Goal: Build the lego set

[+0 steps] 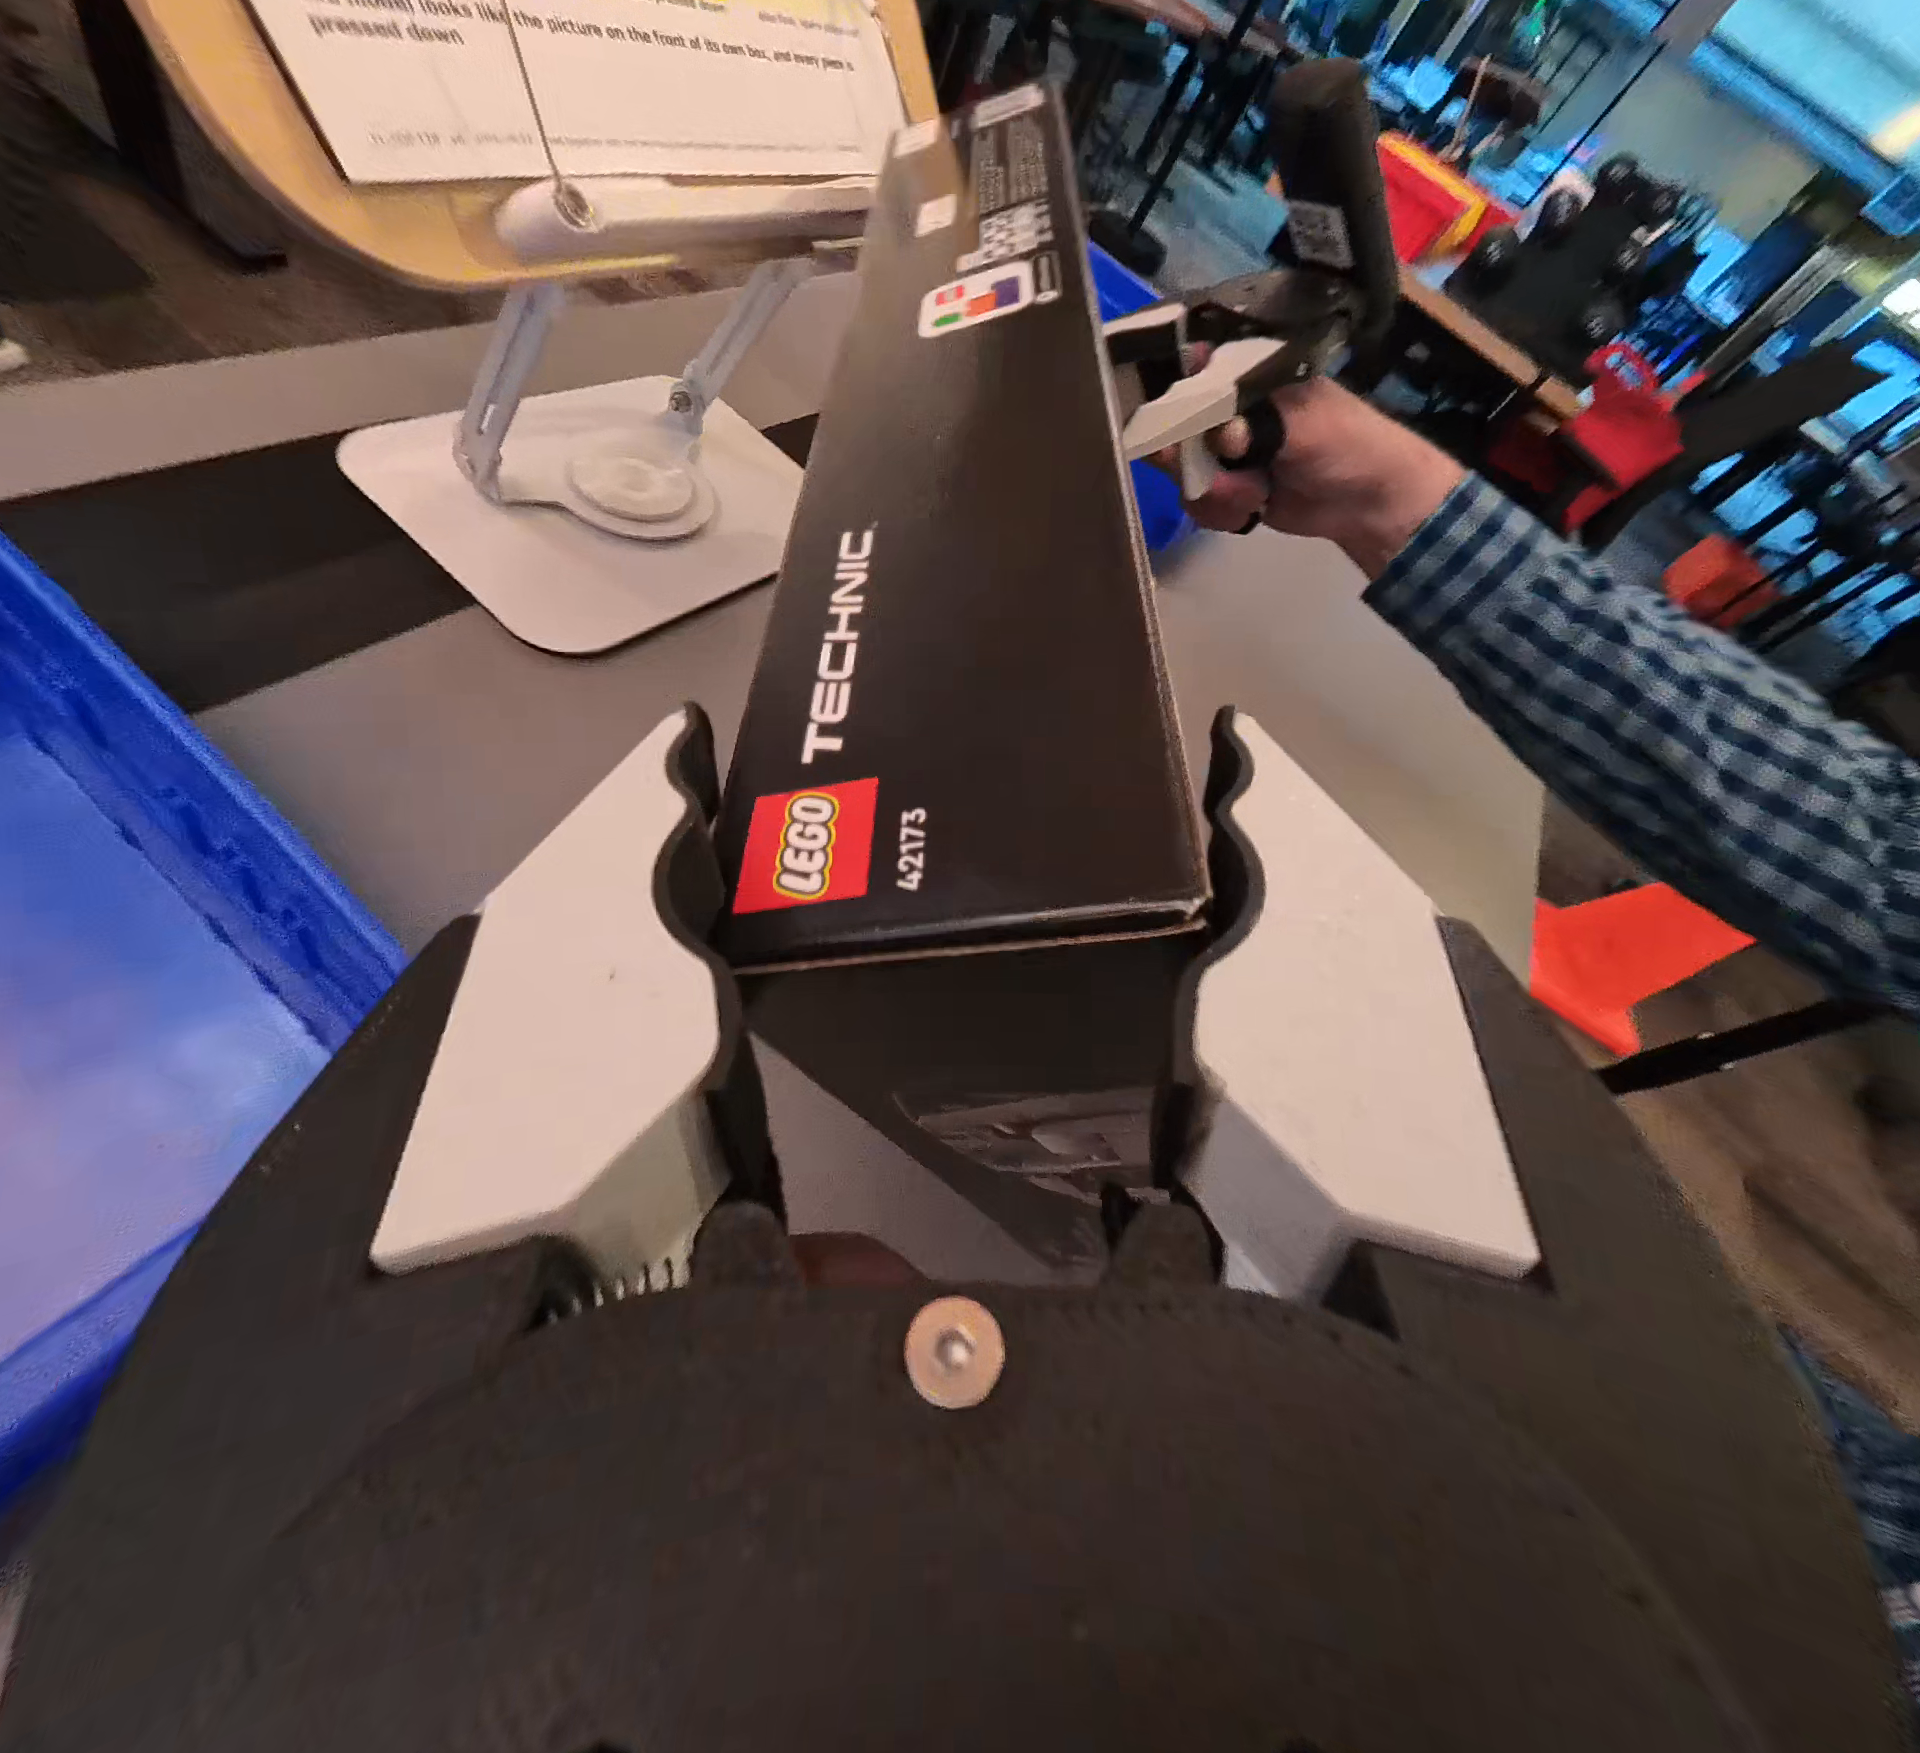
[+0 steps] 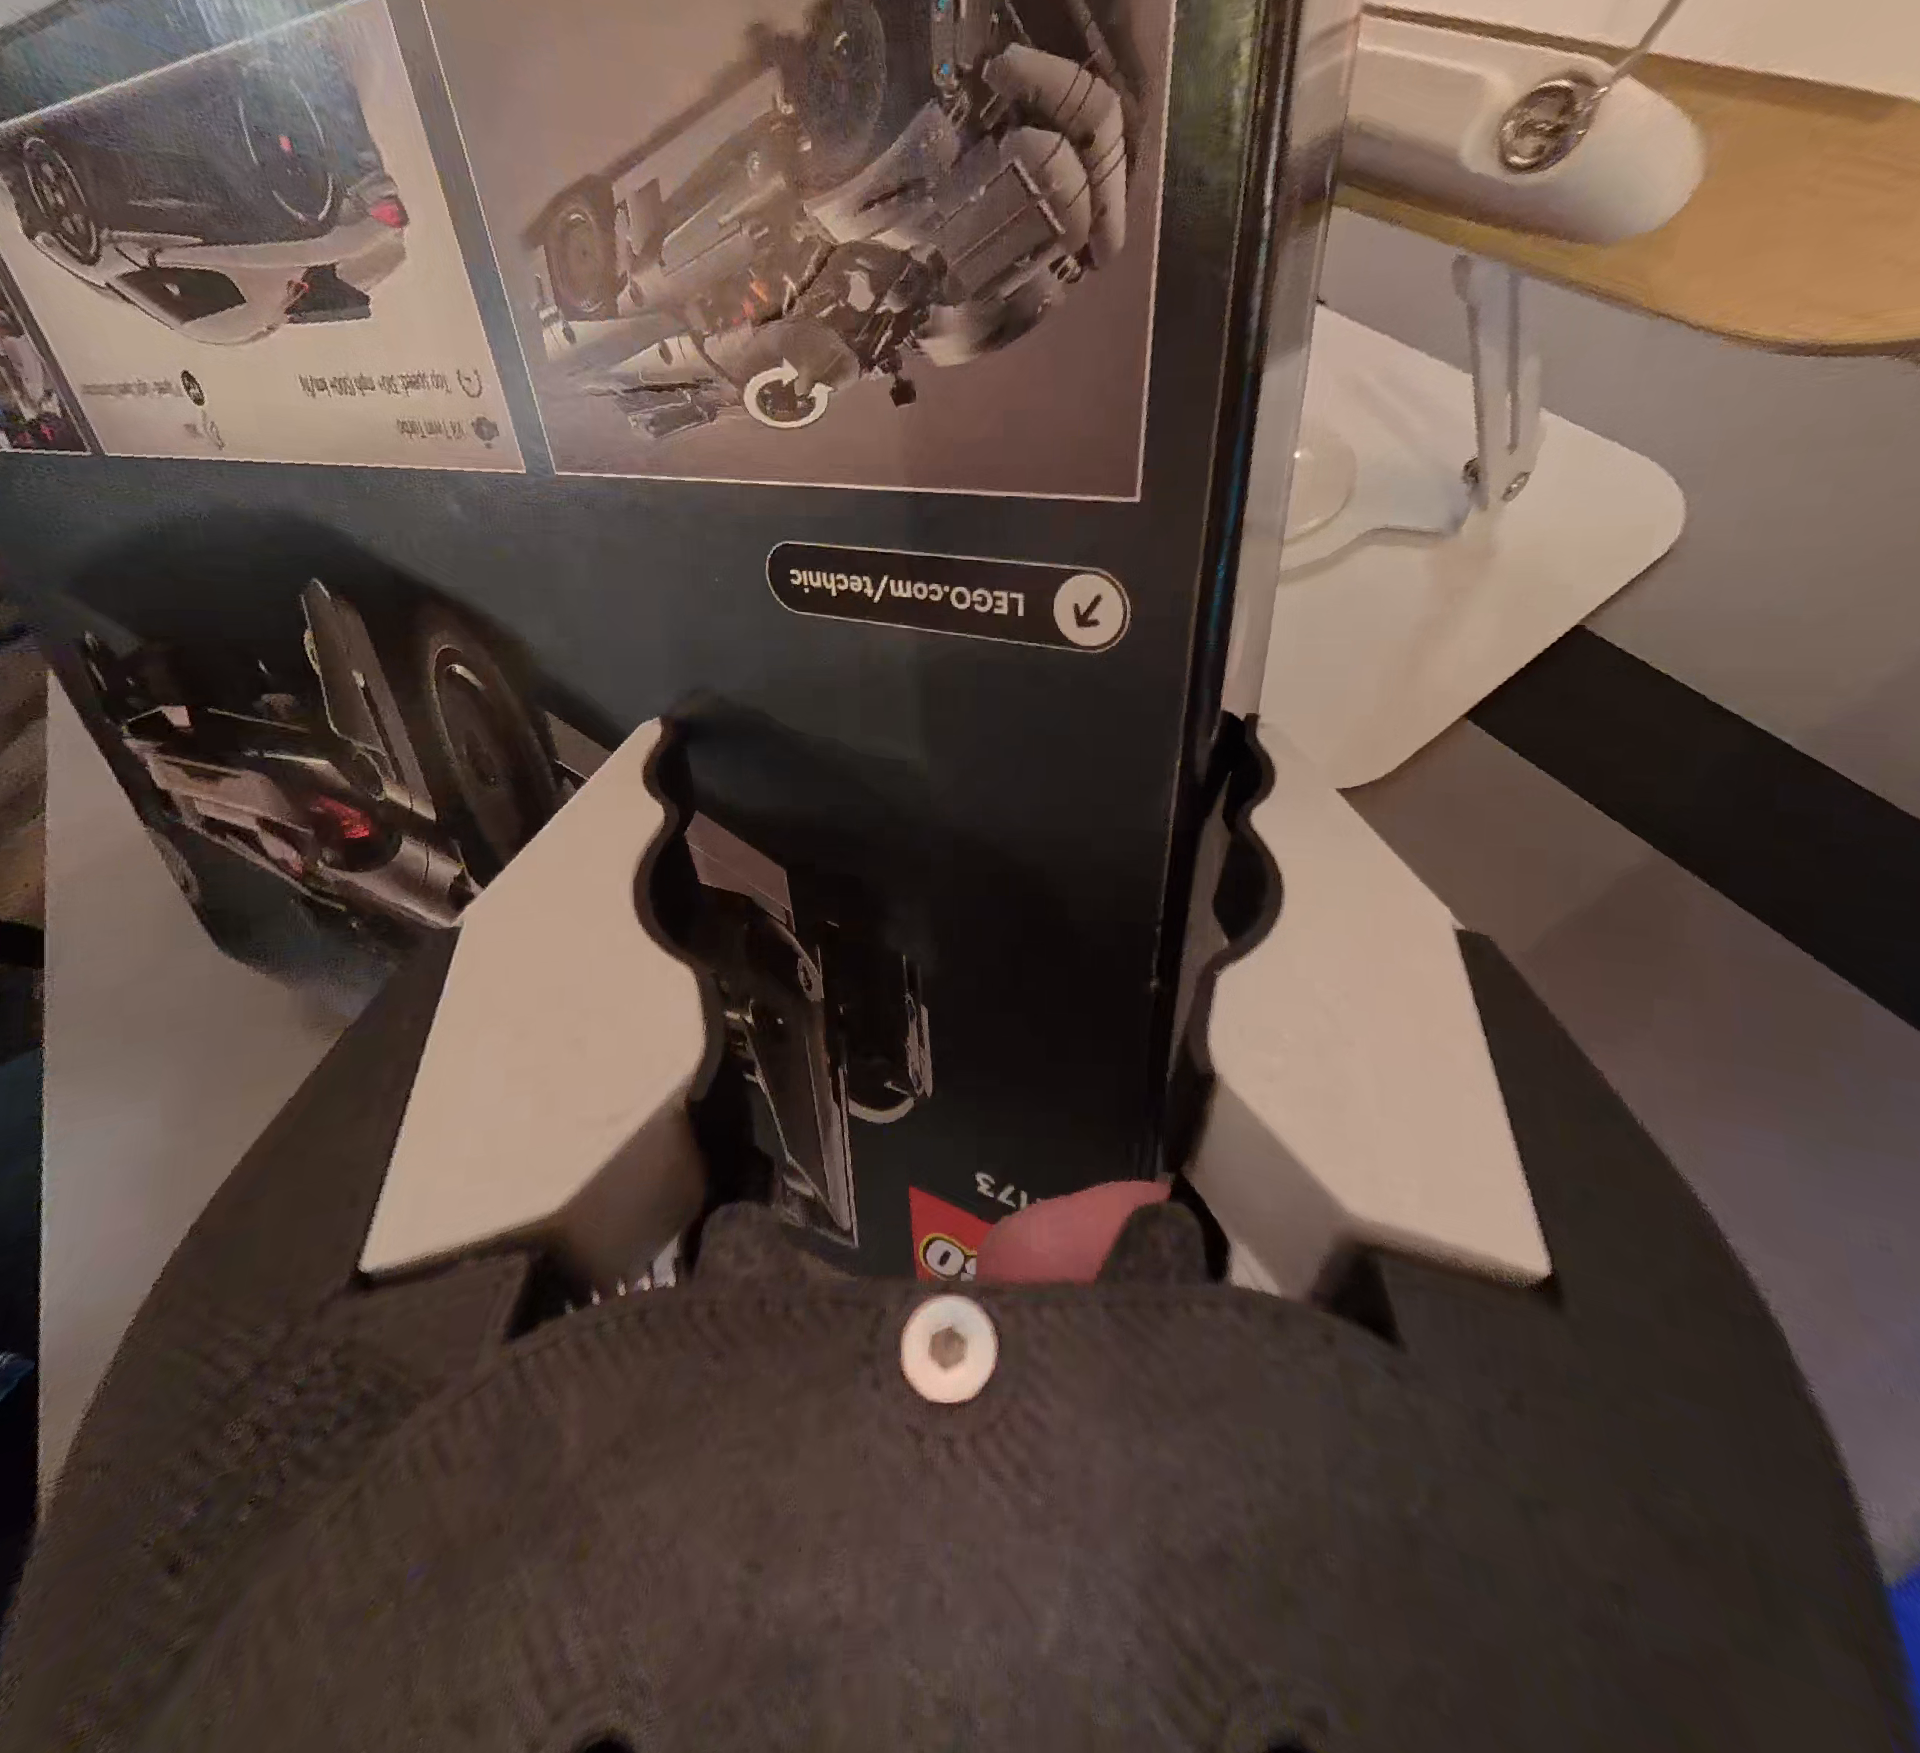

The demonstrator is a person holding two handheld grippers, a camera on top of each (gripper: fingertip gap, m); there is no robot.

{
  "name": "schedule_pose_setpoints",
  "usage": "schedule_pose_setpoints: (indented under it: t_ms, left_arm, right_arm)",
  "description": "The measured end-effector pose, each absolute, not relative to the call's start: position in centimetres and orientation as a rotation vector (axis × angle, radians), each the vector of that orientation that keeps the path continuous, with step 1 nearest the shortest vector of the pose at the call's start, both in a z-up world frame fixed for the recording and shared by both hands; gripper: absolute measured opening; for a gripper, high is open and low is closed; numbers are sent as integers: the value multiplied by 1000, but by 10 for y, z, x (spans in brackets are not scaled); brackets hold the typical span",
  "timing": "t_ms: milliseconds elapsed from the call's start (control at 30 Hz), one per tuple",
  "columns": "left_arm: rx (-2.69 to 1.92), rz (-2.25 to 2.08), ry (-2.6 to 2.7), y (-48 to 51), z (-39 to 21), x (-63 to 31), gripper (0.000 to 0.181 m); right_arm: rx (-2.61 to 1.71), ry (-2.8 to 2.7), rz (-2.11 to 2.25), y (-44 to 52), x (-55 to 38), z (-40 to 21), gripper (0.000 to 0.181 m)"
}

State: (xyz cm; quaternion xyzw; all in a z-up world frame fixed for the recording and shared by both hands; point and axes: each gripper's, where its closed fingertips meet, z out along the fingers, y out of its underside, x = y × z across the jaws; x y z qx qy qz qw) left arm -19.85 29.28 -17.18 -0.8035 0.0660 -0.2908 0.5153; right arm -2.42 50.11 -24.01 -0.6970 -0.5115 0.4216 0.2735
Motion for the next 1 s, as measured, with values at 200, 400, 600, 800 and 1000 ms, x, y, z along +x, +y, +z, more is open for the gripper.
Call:
schedule_pose_setpoints:
  t_ms: [200, 400, 600, 800, 1000]
  left_arm:
    - [-1874, -802, 57, 271, -184, -177, 95]
    - [-1822, -846, -130, 239, -203, -143, 95]
    - [-1796, -875, -292, 203, -229, -114, 96]
    - [-1906, -911, -384, 170, -277, -86, 100]
    - [-2009, -947, -420, 152, -308, -60, 103]
  right_arm:
    - [-1870, -1444, 1190, 493, -27, -247, 102]
    - [-1854, -1475, 1266, 479, -22, -256, 104]
    - [-1839, -1611, 1260, 457, -19, -267, 104]
    - [-1855, -1781, 1186, 438, -25, -288, 100]
    - [-1894, -1937, 1122, 426, -29, -304, 98]
